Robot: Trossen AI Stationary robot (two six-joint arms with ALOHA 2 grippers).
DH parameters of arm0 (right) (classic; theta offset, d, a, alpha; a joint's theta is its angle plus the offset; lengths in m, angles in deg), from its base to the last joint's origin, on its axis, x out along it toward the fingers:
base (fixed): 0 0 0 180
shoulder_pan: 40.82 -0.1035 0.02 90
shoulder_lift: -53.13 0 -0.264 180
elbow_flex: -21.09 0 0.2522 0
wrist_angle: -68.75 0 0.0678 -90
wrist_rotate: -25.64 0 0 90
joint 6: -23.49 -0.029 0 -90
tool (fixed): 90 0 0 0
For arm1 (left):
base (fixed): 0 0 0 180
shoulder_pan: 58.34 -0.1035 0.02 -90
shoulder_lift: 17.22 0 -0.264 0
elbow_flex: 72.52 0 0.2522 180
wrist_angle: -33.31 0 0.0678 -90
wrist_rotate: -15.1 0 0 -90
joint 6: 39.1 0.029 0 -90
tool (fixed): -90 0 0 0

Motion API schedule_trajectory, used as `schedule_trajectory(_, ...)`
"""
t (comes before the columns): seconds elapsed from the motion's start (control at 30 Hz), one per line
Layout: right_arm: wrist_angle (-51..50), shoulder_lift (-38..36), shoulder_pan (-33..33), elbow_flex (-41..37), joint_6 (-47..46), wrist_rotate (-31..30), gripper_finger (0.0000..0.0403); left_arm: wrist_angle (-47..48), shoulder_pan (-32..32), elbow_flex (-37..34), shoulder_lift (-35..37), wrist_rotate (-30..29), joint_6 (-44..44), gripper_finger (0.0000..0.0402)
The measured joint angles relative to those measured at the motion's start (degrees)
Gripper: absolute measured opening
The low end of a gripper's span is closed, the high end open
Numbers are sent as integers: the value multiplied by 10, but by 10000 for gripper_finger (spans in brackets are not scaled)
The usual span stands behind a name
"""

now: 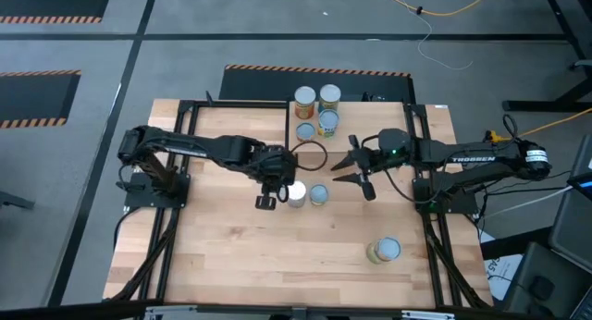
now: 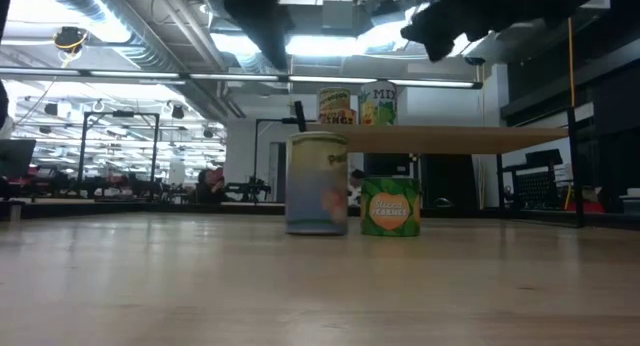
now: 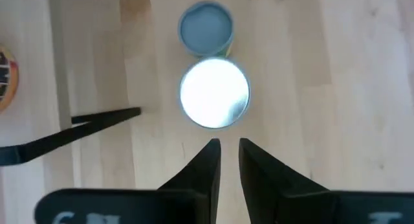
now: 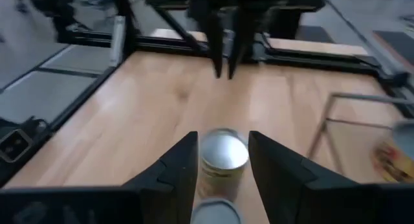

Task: Pick and place cans onto a shelf
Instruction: Put the blue canned peaches on the shelf

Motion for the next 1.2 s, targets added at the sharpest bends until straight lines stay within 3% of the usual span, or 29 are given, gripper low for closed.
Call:
schedule_trajectory(0.27,114,92,-30,2,28,17,141,3,26,0,27,-10,-16,45)
schedule_trajectory(0.7,97,268,-40,105,41,15,141,2,31,0,23,-17,-17,44)
schedule_trajectory(1.2,85,340,-49,118,112,15,141,1,31,0,23,-16,-18,44)
